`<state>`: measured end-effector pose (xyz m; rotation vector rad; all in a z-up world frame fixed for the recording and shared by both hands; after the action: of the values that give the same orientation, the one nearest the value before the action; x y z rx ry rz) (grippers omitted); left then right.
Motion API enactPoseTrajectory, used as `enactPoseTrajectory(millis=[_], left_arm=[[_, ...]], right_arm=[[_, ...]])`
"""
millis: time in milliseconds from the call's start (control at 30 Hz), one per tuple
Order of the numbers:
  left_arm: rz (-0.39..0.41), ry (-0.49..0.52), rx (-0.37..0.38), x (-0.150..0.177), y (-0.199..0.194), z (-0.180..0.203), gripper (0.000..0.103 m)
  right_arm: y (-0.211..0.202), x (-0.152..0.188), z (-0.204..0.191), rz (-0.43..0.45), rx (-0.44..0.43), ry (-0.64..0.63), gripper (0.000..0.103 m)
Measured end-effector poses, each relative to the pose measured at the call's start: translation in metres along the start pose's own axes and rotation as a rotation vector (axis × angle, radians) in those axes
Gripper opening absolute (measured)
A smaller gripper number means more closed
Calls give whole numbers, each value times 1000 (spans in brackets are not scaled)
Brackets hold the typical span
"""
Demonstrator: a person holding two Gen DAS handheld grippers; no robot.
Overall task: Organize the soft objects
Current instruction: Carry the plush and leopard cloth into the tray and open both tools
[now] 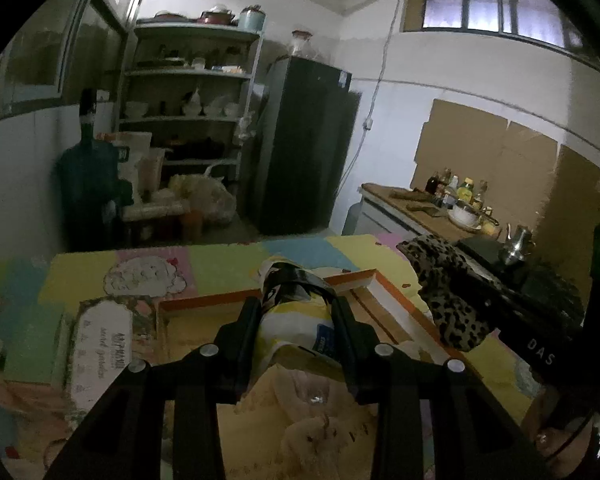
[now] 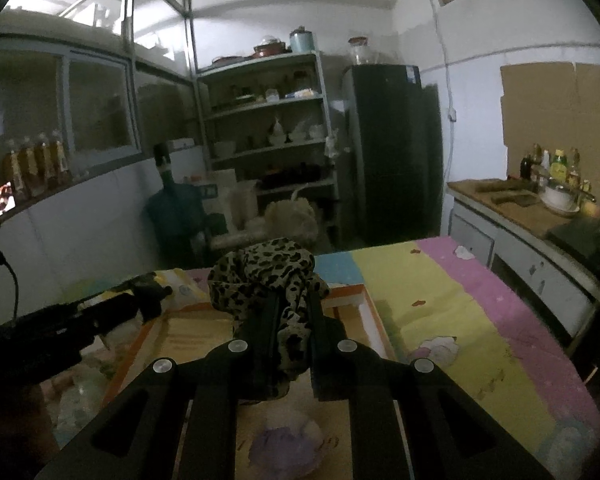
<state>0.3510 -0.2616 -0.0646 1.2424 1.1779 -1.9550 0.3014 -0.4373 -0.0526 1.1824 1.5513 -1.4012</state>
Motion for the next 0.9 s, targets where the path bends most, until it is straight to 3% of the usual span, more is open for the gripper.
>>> enactPoseTrajectory(millis=[500, 900], left_arm=[[-131, -60, -45, 19, 58, -17, 37], [-209, -84, -62, 40, 77, -24, 37]], right_arm=[[85, 26, 9, -174, -41, 63, 12], [113, 50, 5, -294, -65, 70, 13]])
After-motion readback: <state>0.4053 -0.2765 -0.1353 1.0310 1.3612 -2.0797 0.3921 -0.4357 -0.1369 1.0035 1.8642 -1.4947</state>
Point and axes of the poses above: each gripper's, at about its wrist camera, not at the fingertips, and y roughly the way its jaws point, z to its right, x to its underside, the point moved 9 cm from there along y, roughly the way its jaws point, and after that the axes turned 8 degrees about z, right-handed, at the moved point
